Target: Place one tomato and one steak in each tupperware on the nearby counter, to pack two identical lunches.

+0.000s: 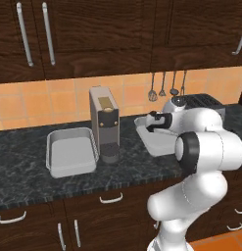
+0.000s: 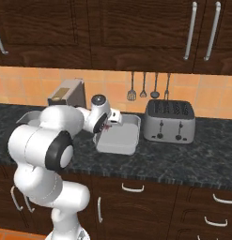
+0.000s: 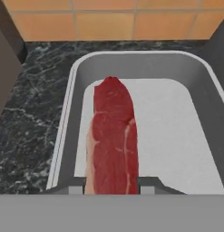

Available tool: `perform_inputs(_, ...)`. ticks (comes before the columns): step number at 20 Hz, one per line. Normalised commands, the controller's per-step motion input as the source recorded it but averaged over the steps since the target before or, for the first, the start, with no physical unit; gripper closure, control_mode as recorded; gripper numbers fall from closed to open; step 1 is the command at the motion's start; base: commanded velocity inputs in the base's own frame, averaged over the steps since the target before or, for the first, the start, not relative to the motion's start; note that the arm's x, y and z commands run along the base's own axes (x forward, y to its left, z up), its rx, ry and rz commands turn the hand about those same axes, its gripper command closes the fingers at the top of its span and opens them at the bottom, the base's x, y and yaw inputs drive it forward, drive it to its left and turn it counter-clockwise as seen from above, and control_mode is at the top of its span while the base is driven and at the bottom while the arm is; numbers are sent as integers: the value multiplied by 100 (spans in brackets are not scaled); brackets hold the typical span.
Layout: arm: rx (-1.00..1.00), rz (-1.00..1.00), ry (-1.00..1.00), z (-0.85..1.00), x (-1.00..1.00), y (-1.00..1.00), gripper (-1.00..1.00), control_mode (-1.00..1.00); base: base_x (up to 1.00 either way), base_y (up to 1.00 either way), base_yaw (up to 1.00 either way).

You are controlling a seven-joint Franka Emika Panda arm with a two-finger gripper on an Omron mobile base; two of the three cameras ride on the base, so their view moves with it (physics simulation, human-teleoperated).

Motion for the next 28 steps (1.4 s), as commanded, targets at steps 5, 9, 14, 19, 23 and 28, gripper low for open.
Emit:
perform_inputs(5,0,0,0,-32,27,-2,100,-100,0,0,0)
perform_inputs(9,0,1,0,-22,24,-9,100,-100,0,0,0)
perform_inputs(14,0,1,0,-31,28,-4,100,-100,0,0,0)
perform_inputs(19,0,0,-2,-17,29,0,-100,-100,0,0,0)
perform_inputs(23,0,0,-4,16,5,0,-100,-100,0,0,0)
perform_inputs(28,0,0,-4,79,-19,6,-100,-100,0,0,0)
